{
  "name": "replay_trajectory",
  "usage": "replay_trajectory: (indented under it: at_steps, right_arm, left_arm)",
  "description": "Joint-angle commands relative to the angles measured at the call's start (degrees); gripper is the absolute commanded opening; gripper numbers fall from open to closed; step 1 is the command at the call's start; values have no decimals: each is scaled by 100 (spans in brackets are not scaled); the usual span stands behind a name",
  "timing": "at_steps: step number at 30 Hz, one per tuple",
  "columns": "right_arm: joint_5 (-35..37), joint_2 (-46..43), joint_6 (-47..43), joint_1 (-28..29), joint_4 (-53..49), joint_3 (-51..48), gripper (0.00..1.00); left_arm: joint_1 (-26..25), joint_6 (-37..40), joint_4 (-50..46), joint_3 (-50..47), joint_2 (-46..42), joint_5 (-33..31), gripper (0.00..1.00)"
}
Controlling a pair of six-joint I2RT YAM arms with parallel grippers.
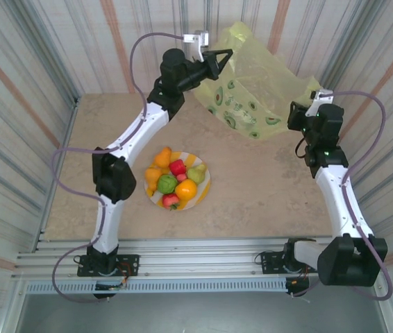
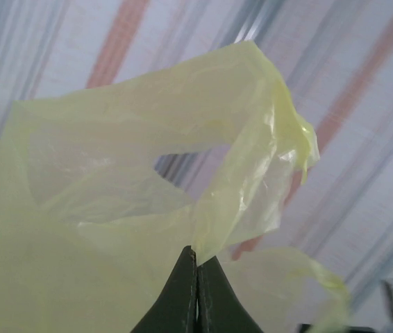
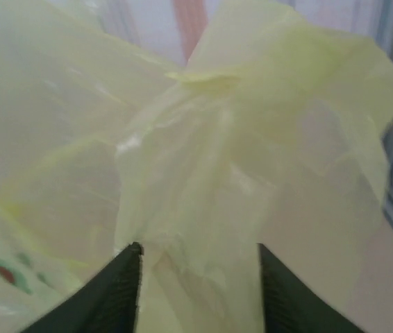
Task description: Place the fruits into the plastic bag
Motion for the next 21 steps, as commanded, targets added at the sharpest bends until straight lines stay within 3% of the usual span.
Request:
replay_trajectory:
  at_steps: [1, 6, 11, 15, 21]
  right_arm:
    - [512, -12, 316, 38, -300, -457, 60]
    - [393, -1556, 216, 45, 352, -1557, 89]
    - [-191, -2315, -228, 319, 373, -1363, 97]
    - [-553, -1675, -1020, 729, 35, -714, 99]
    - [-1059, 289, -1930, 776, -852, 921, 99]
  left_arm:
    - [-27, 355, 1206, -1410, -449, 675, 0]
    - [-1, 1163, 2383, -3183, -796, 595, 0]
    - [125, 1102, 2917, -3715, -762, 1030, 0]
    - [190, 1272, 3086, -4165, -1013, 1184, 0]
    - [252, 1531, 3107, -4529, -1249, 1289, 0]
